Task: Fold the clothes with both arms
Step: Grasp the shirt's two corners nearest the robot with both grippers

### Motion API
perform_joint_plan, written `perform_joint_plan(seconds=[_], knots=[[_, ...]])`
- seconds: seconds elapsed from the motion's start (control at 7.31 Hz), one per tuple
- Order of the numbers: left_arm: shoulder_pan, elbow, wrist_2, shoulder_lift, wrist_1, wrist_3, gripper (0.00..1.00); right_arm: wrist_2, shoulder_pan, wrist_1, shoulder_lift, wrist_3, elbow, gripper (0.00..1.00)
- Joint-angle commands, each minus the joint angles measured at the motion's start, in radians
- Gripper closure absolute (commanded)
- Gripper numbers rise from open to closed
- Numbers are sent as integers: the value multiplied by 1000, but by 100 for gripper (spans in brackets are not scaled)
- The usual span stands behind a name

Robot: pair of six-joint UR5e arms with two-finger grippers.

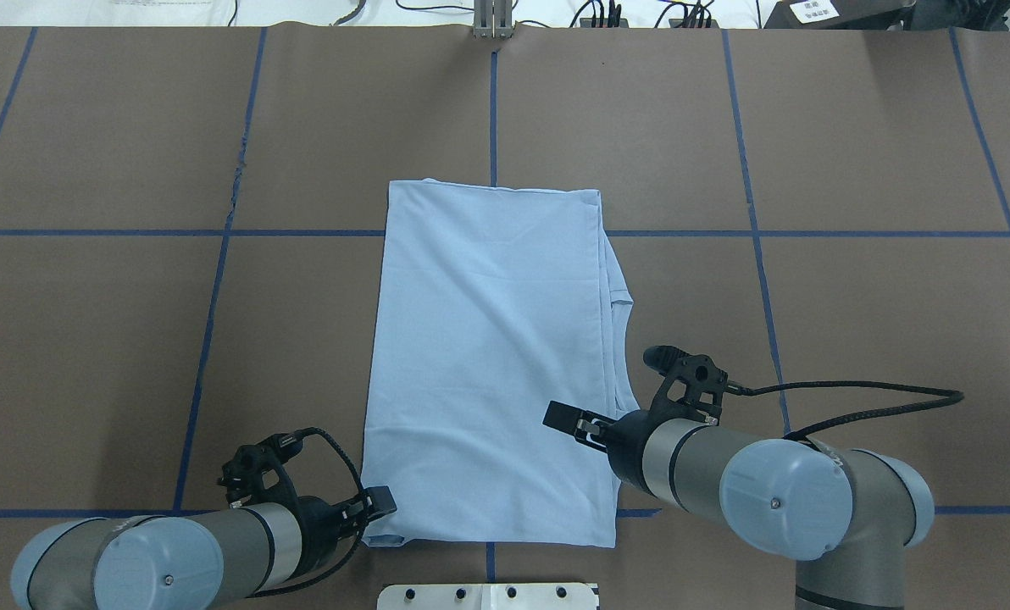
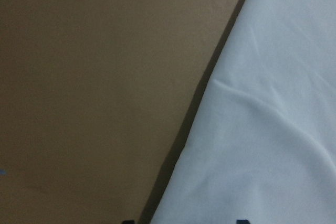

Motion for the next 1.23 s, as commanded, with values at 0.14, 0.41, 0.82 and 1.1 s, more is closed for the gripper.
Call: perform_joint_plan(seconds=[0.14, 0.41, 0.82, 1.1], knots=[[4, 2, -2, -2, 1, -4, 49, -1, 0, 0, 1, 0, -1, 0], [4, -6, -3, -2, 2, -4, 82, -1, -2, -2, -1, 0, -11, 0], [12, -12, -3, -3, 1, -2, 87, -3, -8, -9, -4, 75, -24, 0], [12, -13, -3, -3, 2, -2, 100, 2, -20, -53, 5, 169, -31, 3]])
